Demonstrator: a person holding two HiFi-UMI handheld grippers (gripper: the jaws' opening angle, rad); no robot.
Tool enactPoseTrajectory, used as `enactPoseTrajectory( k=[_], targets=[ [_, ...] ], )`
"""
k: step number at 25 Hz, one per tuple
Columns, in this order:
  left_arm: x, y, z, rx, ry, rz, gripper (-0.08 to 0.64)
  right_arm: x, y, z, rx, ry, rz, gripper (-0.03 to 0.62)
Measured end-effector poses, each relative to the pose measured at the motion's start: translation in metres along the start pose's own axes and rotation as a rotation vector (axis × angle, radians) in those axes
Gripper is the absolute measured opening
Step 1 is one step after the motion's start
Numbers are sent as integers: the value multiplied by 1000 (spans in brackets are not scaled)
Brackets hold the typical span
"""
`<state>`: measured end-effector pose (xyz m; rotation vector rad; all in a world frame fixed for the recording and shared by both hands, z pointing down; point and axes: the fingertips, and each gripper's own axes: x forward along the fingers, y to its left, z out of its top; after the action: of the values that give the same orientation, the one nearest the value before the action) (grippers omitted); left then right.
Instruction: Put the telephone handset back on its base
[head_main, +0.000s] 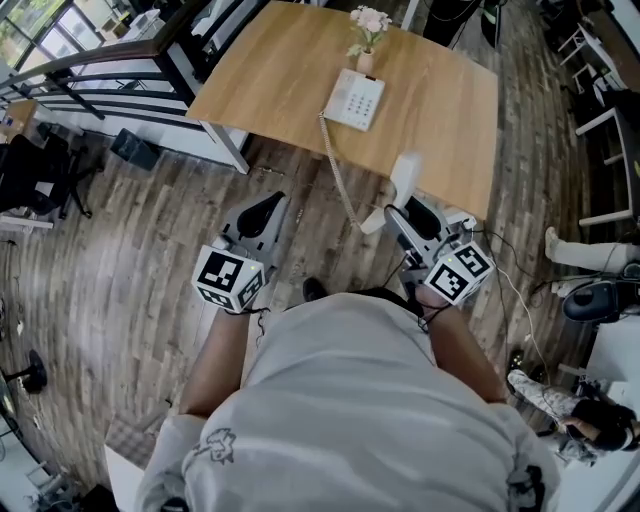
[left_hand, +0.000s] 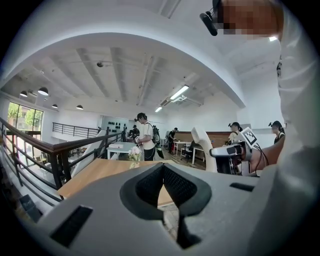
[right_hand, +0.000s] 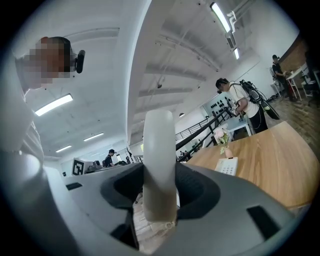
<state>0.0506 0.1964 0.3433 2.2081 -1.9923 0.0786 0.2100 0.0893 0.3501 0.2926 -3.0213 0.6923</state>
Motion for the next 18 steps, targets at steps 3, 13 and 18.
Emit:
enactPoseTrajectory(
  k=[3, 13, 18],
  targets=[
    [-4, 10, -1, -5, 1, -7, 6, 11, 5, -1, -1, 6, -4, 206],
    [-5, 31, -5, 21, 21, 22, 6, 45, -3, -5, 16, 25, 23, 204],
    [7, 46, -6, 14, 35, 38, 7, 68, -21, -2, 29, 39, 43, 204]
  ],
)
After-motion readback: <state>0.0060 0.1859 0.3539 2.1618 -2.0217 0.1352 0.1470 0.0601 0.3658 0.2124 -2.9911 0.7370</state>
